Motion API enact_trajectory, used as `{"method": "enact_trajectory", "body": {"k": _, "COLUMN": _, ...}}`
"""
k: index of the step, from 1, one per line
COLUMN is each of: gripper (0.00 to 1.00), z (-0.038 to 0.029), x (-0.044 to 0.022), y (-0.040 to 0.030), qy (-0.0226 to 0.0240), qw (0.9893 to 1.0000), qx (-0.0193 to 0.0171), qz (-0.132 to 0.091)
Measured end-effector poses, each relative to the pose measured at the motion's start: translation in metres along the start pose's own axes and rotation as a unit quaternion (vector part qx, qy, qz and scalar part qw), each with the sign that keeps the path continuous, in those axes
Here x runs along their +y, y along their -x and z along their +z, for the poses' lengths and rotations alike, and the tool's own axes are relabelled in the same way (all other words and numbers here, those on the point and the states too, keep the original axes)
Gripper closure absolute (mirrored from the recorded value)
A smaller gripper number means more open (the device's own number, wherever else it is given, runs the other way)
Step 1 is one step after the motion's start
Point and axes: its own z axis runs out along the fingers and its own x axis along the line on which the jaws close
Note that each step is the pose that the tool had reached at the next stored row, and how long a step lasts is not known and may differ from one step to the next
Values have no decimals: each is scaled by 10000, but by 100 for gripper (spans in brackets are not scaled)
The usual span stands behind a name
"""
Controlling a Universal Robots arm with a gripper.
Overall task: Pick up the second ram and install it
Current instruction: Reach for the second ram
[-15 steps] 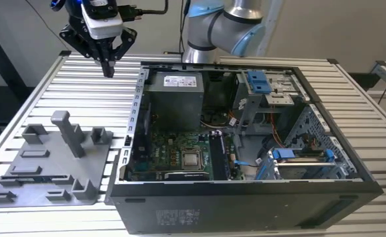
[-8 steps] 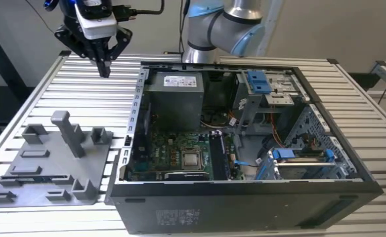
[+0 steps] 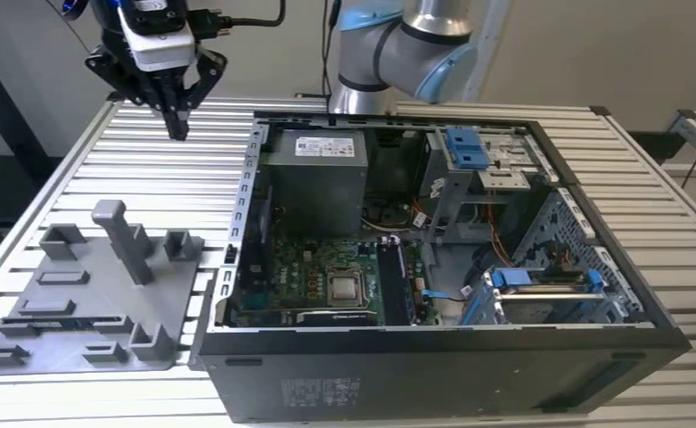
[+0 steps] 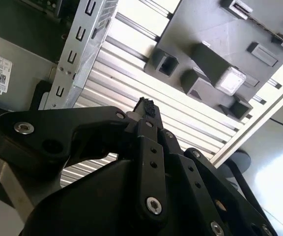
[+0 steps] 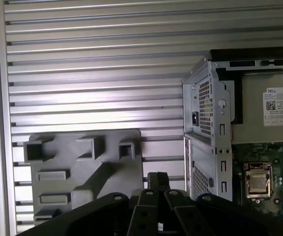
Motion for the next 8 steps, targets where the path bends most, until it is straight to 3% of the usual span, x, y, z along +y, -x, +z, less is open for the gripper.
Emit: {"method": "enact_trajectory", "body": {"k": 8, "gripper": 89, "z": 5, "x": -8, "y": -119, "qy": 0, "qw": 10000, "qx": 0, "qz": -2}}
